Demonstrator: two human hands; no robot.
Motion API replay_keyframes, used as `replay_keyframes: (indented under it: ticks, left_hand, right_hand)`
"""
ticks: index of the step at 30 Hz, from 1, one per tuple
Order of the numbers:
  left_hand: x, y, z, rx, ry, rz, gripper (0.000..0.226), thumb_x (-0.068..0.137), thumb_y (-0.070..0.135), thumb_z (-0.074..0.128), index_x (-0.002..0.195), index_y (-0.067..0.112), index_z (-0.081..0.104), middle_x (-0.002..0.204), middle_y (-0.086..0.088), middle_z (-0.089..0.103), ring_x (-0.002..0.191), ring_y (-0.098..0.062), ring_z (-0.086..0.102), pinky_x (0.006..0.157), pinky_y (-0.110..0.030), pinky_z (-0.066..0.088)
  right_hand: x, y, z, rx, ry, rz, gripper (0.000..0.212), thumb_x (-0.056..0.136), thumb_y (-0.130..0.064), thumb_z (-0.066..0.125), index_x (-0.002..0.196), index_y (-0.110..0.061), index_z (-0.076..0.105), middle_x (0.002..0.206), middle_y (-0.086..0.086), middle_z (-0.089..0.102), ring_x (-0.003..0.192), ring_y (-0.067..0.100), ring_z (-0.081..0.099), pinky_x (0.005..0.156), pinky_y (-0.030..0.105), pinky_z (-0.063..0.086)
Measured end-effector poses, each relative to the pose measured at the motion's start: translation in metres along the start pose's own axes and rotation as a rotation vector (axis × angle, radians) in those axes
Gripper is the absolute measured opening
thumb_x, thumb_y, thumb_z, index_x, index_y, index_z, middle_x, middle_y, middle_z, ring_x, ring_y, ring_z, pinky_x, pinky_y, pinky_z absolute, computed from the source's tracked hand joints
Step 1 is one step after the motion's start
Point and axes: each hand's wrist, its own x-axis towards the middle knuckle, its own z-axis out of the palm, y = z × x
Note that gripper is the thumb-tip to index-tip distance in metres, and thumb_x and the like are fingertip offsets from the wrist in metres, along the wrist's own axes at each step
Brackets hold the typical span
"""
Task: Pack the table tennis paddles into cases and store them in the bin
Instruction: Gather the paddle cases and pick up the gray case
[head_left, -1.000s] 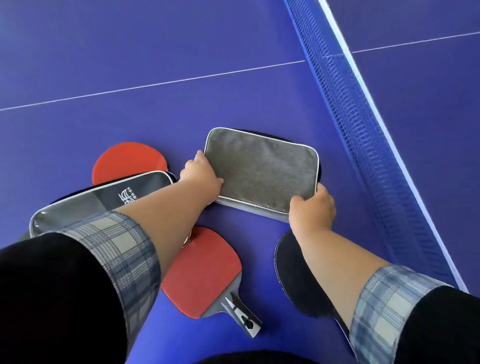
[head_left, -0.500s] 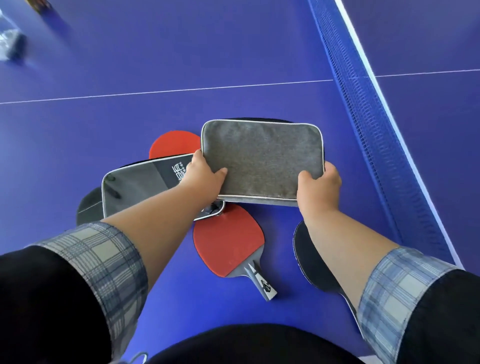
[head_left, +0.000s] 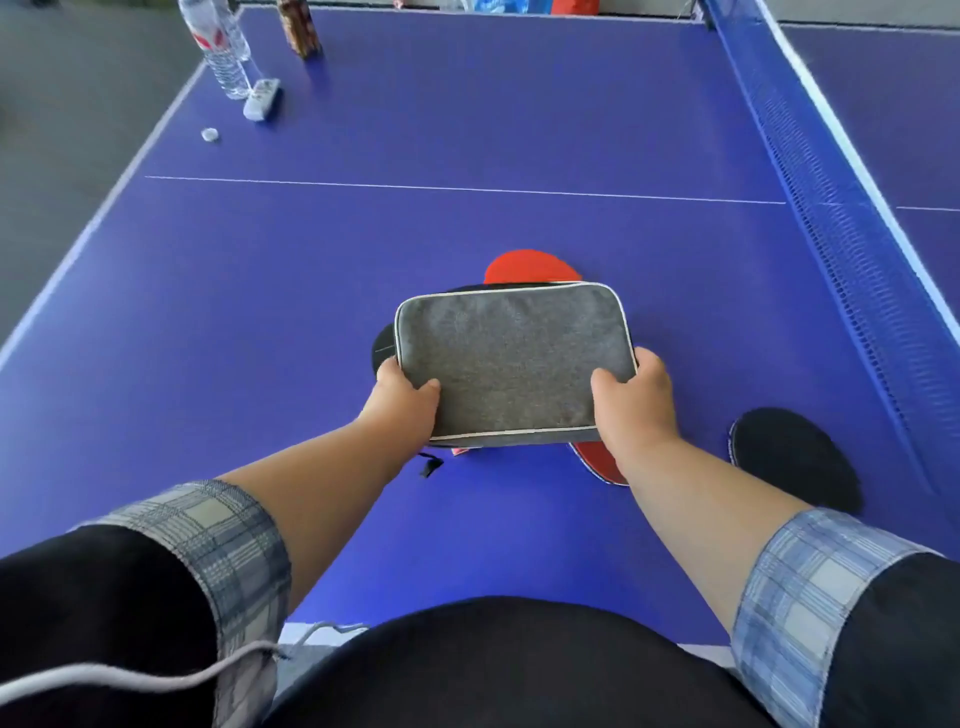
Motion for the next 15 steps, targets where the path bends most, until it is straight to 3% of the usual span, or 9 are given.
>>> replay_keyframes:
  ticks: [5, 9, 11, 15]
  left_hand:
    - [-0.010, -0.089, -0.060, -0.103, 0.004, -0.188, 0.041, 0.096, 0.029, 0.049, 0.134, 0.020, 0.037, 0.097, 0.003, 0.054, 0.080, -0.012, 0.052, 0.054, -0.028, 0.035]
    - [-0.012, -0.141, -0.107, -0.113, -0.001, -0.293, 0.035, 0.090, 0.022, 0.056, 0.122, 0.014, 0.045, 0.100, -0.006, 0.058, 0.083, -0.021, 0.059, 0.061, -0.034, 0.050]
    - [-0.014, -0.168, -0.128, -0.131, -0.071, -0.376, 0.035, 0.088, 0.020, 0.062, 0.119, 0.010, 0.050, 0.109, -0.011, 0.062, 0.092, -0.026, 0.064, 0.076, -0.040, 0.057]
    - [-0.028, -0.216, -0.157, -0.187, -0.296, -0.565, 0.031, 0.092, 0.011, 0.065, 0.122, 0.008, 0.056, 0.119, -0.012, 0.064, 0.096, -0.025, 0.063, 0.071, -0.039, 0.053]
  right_hand:
    - [-0.058, -0.008, 0.056, -0.083, -0.162, -0.056, 0.040, 0.079, -0.020, 0.056, 0.118, -0.016, 0.061, 0.117, 0.011, 0.065, 0.093, 0.029, 0.065, 0.081, 0.041, 0.058]
    - [-0.099, -0.008, 0.093, -0.170, -0.301, -0.135, 0.034, 0.079, -0.018, 0.058, 0.112, -0.024, 0.062, 0.114, 0.003, 0.064, 0.093, 0.022, 0.064, 0.076, 0.032, 0.054]
    - [-0.114, -0.013, 0.110, -0.208, -0.406, -0.158, 0.038, 0.078, -0.020, 0.057, 0.116, -0.028, 0.059, 0.117, -0.001, 0.063, 0.096, 0.021, 0.063, 0.077, 0.033, 0.055]
    - [-0.124, -0.029, 0.141, -0.487, -0.630, -0.223, 0.057, 0.082, -0.024, 0.059, 0.137, -0.028, 0.044, 0.127, 0.000, 0.050, 0.112, 0.028, 0.055, 0.095, 0.039, 0.050]
